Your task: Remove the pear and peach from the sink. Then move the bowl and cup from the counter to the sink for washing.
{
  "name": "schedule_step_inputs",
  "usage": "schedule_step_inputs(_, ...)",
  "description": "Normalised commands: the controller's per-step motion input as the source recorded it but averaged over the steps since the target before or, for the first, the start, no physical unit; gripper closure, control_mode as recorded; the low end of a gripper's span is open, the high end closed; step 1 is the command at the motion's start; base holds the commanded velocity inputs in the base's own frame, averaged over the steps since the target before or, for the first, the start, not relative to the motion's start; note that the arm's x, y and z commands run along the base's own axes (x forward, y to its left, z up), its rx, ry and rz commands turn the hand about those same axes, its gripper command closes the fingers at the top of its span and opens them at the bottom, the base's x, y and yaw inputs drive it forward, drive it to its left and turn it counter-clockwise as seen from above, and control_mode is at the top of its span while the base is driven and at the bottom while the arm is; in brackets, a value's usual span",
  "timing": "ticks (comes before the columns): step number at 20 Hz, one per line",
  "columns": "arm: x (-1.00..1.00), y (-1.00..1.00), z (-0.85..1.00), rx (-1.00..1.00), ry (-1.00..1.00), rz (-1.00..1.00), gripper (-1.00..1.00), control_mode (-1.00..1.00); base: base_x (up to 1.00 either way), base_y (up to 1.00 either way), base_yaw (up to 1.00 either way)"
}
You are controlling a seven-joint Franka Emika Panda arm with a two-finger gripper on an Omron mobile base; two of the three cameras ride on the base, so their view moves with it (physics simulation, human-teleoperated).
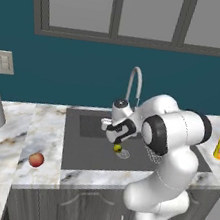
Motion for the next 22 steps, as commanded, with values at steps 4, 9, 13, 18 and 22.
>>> schedule_step_inputs(4, 0.14, -0.01, -0.17, 0.0, 0.05, 0.0, -1.0, -1.0, 0.0, 0.0, 0.0)
schedule_step_inputs(9, 0.12, -0.03, -0.17, 0.0, 0.06, 0.0, -1.0, -1.0, 0.0, 0.0, 0.0)
schedule_step_inputs(13, 0.12, -0.04, -0.19, 0.0, 0.07, 0.0, -1.0, -1.0, 0.0, 0.0, 0.0)
schedule_step_inputs(18, 0.12, -0.04, -0.2, 0.0, 0.05, 0.0, -1.0, -1.0, 0.0, 0.0, 0.0)
schedule_step_inputs(22, 0.16, -0.06, -0.18, -0.01, 0.0, 0.0, -1.0, -1.0, 0.0, 0.0, 0.0)
